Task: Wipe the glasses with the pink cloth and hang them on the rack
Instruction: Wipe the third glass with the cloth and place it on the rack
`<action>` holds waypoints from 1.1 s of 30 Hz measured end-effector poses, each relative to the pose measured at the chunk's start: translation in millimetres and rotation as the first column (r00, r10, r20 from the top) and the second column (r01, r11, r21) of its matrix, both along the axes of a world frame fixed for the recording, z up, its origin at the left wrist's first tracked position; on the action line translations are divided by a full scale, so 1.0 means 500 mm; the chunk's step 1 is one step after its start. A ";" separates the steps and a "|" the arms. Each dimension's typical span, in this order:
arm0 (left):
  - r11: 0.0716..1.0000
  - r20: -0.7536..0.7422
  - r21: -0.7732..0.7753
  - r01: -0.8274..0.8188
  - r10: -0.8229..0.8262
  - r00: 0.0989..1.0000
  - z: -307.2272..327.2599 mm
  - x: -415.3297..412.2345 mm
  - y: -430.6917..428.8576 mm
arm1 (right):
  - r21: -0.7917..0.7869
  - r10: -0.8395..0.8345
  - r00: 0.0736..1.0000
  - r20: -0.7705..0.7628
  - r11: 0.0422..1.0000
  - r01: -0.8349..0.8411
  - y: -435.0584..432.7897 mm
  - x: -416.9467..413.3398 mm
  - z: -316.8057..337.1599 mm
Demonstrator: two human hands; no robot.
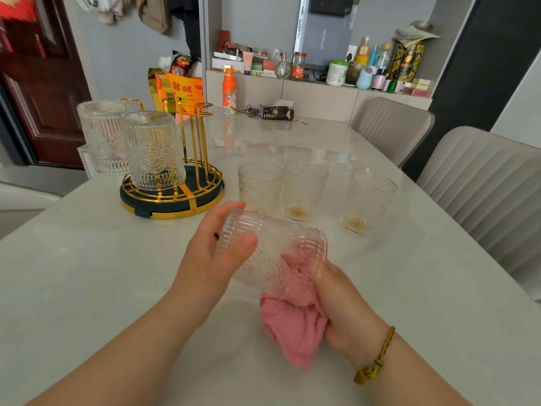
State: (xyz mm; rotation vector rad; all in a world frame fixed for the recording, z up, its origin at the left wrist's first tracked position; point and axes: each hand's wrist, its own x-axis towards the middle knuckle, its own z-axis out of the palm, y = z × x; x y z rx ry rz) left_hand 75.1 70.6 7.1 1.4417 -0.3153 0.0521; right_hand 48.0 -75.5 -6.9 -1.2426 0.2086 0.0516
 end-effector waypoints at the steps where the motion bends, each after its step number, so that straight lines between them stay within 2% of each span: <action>1: 0.999 0.064 0.033 -0.013 0.010 0.998 0.002 -0.002 0.002 | 0.072 0.051 0.998 -0.035 0.996 -0.049 0.001 -0.002 0.000; 4: 0.999 0.074 0.011 -0.040 0.039 0.996 0.010 -0.008 0.003 | 0.159 0.099 0.995 0.015 0.982 -0.100 -0.007 -0.001 0.008; 7: 0.987 0.107 -0.003 -0.161 0.160 0.981 0.021 -0.010 -0.004 | 0.187 0.108 0.994 0.034 0.976 -0.113 -0.016 0.004 0.012; 10: 0.962 0.149 0.067 -0.265 0.253 0.956 0.041 0.001 -0.001 | 0.216 0.151 0.982 0.115 0.961 -0.173 -0.021 0.008 0.003; 13: 0.919 0.270 0.169 -0.356 0.305 0.913 0.092 0.017 0.021 | 0.222 0.155 0.967 0.204 0.954 -0.200 -0.033 0.011 0.001; 18: 0.761 0.491 0.291 -0.580 0.401 0.773 0.210 0.070 0.067 | 0.173 0.088 0.973 0.215 0.977 -0.126 -0.040 0.005 0.017; 23: 0.617 0.601 0.351 -0.704 0.428 0.675 0.292 0.133 0.083 | 0.083 0.105 0.980 0.170 0.989 -0.121 -0.037 0.001 0.017; 26: 0.509 0.605 0.470 -0.721 0.409 0.683 0.309 0.171 0.078 | 0.069 0.103 0.983 0.150 0.991 -0.114 -0.040 0.000 0.017; 33: 0.355 0.602 0.641 -0.680 0.317 0.733 0.299 0.239 0.052 | 0.083 0.087 0.989 0.120 0.992 -0.097 -0.053 0.007 0.015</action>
